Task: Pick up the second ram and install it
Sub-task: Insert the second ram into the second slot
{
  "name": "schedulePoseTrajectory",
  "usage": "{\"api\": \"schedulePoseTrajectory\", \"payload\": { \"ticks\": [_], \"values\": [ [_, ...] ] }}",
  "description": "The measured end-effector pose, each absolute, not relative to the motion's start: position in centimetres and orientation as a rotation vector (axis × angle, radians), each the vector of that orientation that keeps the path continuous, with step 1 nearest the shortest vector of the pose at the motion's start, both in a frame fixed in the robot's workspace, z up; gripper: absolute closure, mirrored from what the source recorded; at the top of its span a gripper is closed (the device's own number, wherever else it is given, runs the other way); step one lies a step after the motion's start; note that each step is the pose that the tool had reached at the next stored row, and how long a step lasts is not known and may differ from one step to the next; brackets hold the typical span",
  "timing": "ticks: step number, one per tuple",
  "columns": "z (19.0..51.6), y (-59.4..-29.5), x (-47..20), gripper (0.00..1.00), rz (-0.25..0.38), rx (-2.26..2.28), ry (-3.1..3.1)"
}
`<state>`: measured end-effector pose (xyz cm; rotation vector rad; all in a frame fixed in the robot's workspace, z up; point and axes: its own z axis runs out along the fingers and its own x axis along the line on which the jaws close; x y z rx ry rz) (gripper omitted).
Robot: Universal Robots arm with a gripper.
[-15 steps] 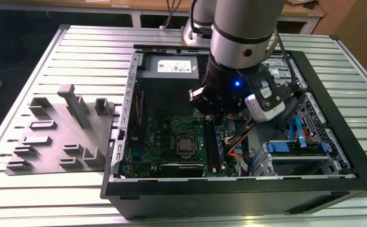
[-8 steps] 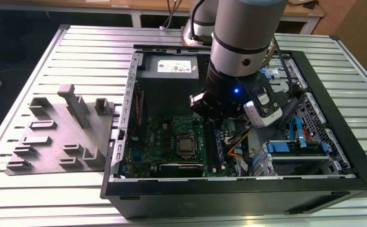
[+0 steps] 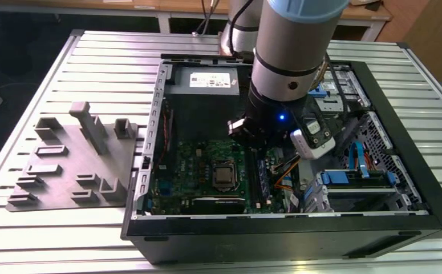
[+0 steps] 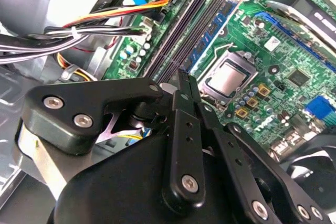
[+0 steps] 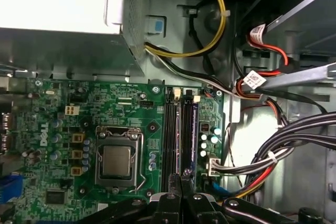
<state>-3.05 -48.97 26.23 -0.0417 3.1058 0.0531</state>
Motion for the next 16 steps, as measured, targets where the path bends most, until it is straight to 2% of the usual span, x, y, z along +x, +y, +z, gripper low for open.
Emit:
{"api": "schedulePoseTrajectory", "payload": {
  "ticks": [16],
  "values": [
    [24.5, -49.0, -3.0, 0.92, 0.053, -0.041, 3.106]
  ]
}}
